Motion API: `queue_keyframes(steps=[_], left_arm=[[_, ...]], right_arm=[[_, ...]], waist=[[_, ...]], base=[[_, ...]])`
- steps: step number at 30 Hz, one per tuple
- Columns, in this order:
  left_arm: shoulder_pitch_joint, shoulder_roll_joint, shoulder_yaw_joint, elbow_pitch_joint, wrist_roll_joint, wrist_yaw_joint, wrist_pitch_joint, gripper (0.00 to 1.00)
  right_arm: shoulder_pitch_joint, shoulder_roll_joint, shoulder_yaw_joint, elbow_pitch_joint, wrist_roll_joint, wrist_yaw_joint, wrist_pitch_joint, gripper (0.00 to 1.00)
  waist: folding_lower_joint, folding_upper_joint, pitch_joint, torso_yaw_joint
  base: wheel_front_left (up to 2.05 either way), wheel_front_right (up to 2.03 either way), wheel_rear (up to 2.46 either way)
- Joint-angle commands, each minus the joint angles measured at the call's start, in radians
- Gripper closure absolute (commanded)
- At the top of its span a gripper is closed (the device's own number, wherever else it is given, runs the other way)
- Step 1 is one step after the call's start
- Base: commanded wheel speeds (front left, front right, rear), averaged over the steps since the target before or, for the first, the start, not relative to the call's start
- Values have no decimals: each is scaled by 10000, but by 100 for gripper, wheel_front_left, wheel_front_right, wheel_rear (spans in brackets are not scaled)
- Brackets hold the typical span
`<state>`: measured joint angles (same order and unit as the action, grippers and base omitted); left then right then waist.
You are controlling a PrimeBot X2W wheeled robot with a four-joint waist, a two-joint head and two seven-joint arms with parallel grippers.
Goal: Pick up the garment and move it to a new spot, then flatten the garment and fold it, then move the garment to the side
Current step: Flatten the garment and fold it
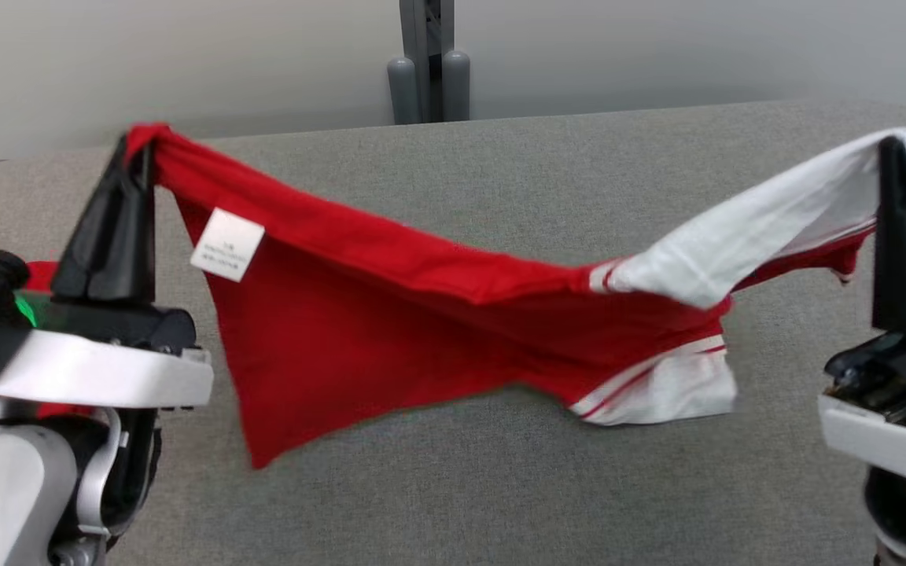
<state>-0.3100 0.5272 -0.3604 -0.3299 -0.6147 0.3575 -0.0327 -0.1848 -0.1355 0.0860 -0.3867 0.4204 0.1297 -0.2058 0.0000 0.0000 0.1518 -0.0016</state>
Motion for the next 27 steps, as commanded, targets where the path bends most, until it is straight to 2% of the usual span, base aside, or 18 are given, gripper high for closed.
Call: queue_keyframes(steps=[1,11,16,20,21,27], left_arm=[[-505,155,119,-319,247,103,-5,100],[-2356,488,208,-1380,1095,190,439,100],[-2992,390,37,-1252,1041,21,717,100],[-3933,175,-227,-477,763,-540,855,100],[-4255,117,-310,-103,718,-741,890,100],[-6433,-605,-794,3034,348,-2061,648,100]], right_arm=[[-553,-48,-209,-231,-133,19,-126,100],[-2646,-331,-710,-844,-551,19,442,100],[-3406,-529,-605,-461,-500,19,908,100],[-4481,-929,-333,574,-368,18,1226,100],[-4825,-1218,-220,990,-575,19,1352,100],[-7435,-1786,1018,4395,-572,12,1701,100]], waist=[[0,0,-143,37],[0,0,-543,137],[0,0,-531,137],[0,0,-264,140],[0,0,-187,149],[0,0,213,82]], base=[[0,0,0],[0,0,0],[0,0,0],[0,0,0],[0,0,0],[0,0,0]])
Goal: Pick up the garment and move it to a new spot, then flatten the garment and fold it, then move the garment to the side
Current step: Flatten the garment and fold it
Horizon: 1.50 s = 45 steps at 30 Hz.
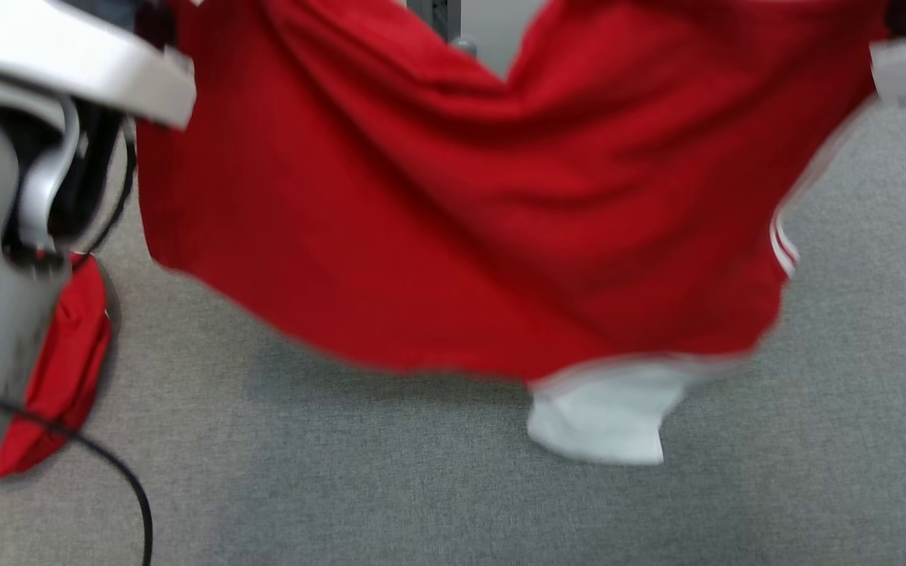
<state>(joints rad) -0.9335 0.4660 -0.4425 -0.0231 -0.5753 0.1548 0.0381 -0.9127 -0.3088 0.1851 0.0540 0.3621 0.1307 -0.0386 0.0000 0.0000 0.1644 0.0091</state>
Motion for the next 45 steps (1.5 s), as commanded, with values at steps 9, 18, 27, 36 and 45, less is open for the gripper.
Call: queue_keyframes(steps=[9,18,27,36,45], left_arm=[[-3666,-1233,-366,5618,60,-1376,-792,100],[-4580,-1961,-3,9451,-687,-2385,-1928,100],[-2314,-2693,-268,10363,-1061,-2830,-2995,100],[3255,-2821,1538,5790,478,-2209,-3016,100],[7336,-2852,2095,3886,820,-2260,-2900,100]], right_arm=[[-4389,119,1713,5499,270,2,-727,100],[-6477,1104,3138,8859,997,2,-1366,100],[-4141,421,5279,8252,3104,1,-1962,100],[748,-584,5830,5779,4838,-1,-2308,100],[5530,-806,3388,3261,4487,2,-2280,100]], waist=[[0,0,409,-62],[0,0,1085,-245],[0,0,1656,45],[0,0,1422,-196],[0,0,630,-21]], base=[[0,0,0],[0,0,0],[0,0,0],[0,0,0],[0,0,0]])
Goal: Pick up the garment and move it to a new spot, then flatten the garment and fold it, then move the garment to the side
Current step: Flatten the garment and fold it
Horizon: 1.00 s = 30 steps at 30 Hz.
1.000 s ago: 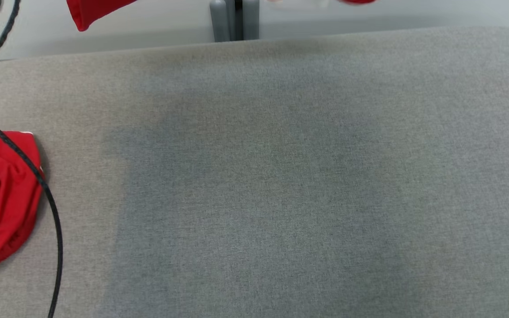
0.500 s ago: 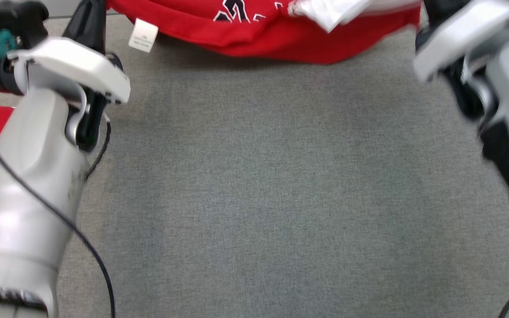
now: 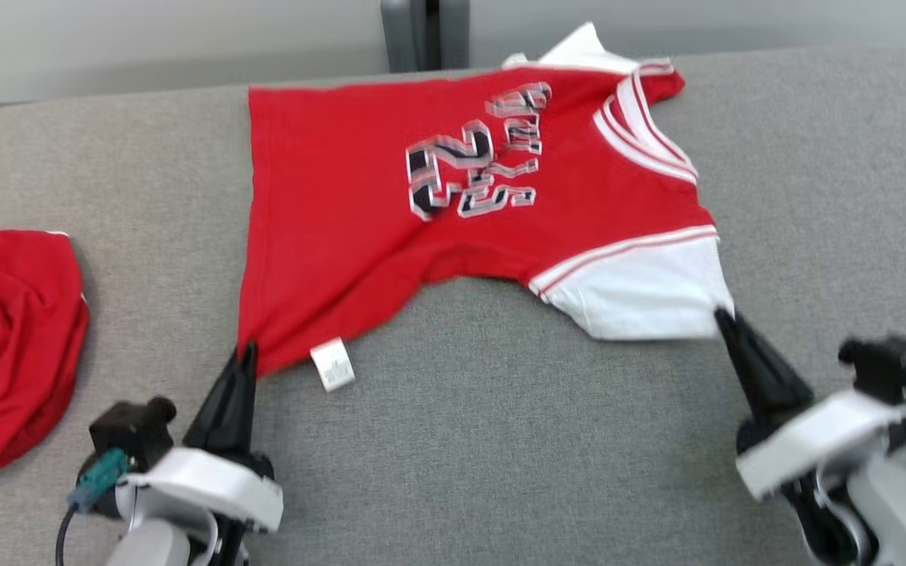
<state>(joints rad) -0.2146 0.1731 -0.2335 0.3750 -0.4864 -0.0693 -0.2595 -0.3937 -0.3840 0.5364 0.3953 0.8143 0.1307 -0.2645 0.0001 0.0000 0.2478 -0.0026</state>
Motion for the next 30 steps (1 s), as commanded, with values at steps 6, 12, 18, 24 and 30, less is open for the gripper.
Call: queue_keyframes(steps=[6,12,18,24,30], left_arm=[[1447,453,184,-1225,-724,170,1432,100],[3191,804,585,-2959,-1629,752,3002,100],[4793,1113,859,-4543,-1904,1530,3926,100],[5632,1501,1013,-5417,-2028,1962,4664,100],[5844,1759,1120,-5990,-2149,2145,5147,100]], right_arm=[[2921,27,-1073,-1641,-118,2,64,100],[5323,150,-1910,-3262,-430,2,911,100],[7069,456,-2679,-4467,-614,4,2064,100],[8308,634,-3392,-5333,-738,2,3190,100],[8755,1419,-4156,-6155,-890,4,3920,100]], waist=[[-1,0,-787,247],[-1,0,-1255,123],[-1,0,-1471,66],[-1,0,-1521,62],[-1,0,-1411,43]], base=[[0,0,0],[0,0,0],[0,0,0],[0,0,0],[0,0,0]])
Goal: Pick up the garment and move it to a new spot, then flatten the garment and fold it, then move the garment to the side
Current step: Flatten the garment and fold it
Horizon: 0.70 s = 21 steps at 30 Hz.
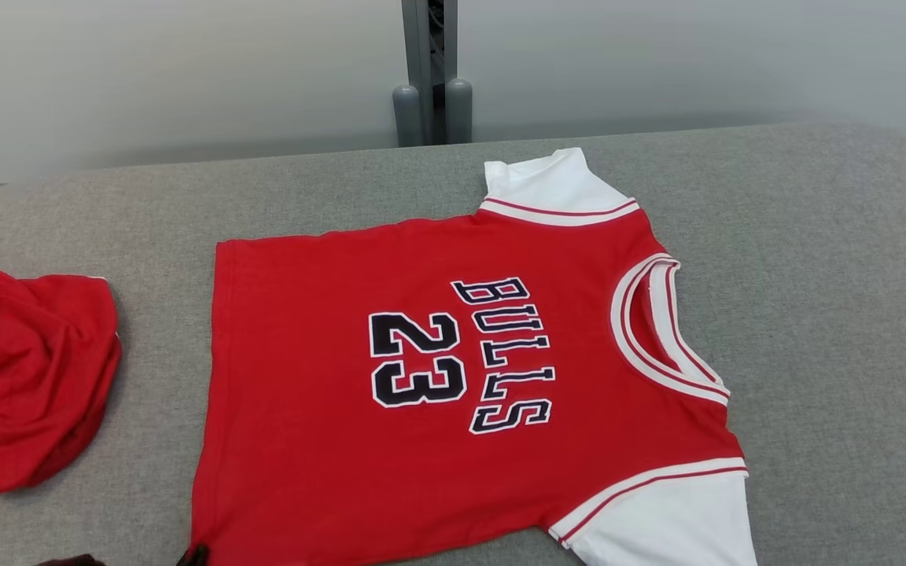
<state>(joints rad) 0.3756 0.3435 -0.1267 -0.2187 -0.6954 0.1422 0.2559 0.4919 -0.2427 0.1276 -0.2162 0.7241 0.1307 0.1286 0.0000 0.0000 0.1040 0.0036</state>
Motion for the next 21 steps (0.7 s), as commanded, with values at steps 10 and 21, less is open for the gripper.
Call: queue_keyframes(steps=[10,21], left_arm=[[-1430,-117,-172,10,128,-178,-220,100],[-2855,-336,120,594,-314,-189,-304,100]], right_arm=[[-1880,1394,-1029,-108,420,4,-2,100],[-5205,1642,-902,1245,97,4,-111,100]], waist=[[0,0,424,-190],[0,0,1235,-112]], base=[[0,0,0],[0,0,0]])
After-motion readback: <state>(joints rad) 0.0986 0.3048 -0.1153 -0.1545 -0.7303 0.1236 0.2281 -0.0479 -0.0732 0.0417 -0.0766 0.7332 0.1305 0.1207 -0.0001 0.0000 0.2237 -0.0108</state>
